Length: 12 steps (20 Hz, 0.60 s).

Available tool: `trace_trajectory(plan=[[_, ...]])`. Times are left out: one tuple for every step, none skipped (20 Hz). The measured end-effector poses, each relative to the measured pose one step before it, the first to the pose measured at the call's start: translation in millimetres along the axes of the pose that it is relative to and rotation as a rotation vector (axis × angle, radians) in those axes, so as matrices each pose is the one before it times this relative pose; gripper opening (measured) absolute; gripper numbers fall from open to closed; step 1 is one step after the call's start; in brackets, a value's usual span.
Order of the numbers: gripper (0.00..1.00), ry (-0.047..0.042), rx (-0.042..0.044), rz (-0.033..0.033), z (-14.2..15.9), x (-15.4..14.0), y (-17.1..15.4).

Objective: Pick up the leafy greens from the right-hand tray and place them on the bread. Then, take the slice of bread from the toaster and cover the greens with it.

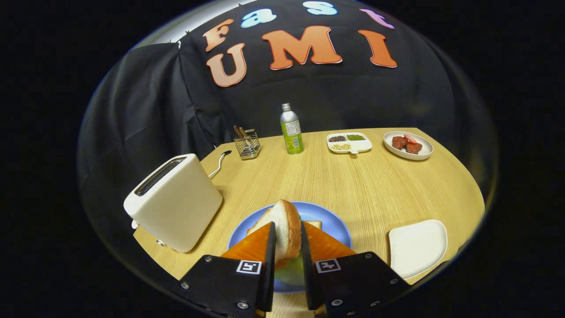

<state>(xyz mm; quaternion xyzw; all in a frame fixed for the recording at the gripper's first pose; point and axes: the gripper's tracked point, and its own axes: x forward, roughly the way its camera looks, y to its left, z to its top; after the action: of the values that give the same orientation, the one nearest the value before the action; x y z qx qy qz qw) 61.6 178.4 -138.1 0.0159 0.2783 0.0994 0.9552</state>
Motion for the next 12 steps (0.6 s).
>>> trace_trajectory(plan=[[0.34,0.0042,0.00916,-0.00852,-1.03,0.57,-4.06],[0.43,0.00308,0.00711,-0.00806,-0.26,1.52,-3.7],[0.48,0.00149,0.00017,-0.00961,-0.65,0.91,-2.96],[0.58,-0.00677,-0.00774,-0.01257,1.29,0.16,-3.61],[0.66,-0.01034,-0.01411,-0.01421,3.13,-2.96,-3.4],[0.73,-0.01105,-0.0136,-0.01369,3.07,-1.66,-5.13],[0.79,-0.01079,-0.00985,-0.01355,2.5,-1.85,-4.37],[0.89,-0.01061,-0.00646,-0.01763,3.68,-1.29,-6.69],[0.93,-0.01004,-0.00527,-0.01818,3.74,-2.11,-7.2],[0.98,-0.0123,-0.00411,-0.0133,3.96,-2.73,-6.34],[0.98,-0.01548,-0.00283,-0.01084,5.7,-2.03,-5.78],[0.98,-0.01475,-0.00122,-0.01043,5.68,-3.1,-6.77]])
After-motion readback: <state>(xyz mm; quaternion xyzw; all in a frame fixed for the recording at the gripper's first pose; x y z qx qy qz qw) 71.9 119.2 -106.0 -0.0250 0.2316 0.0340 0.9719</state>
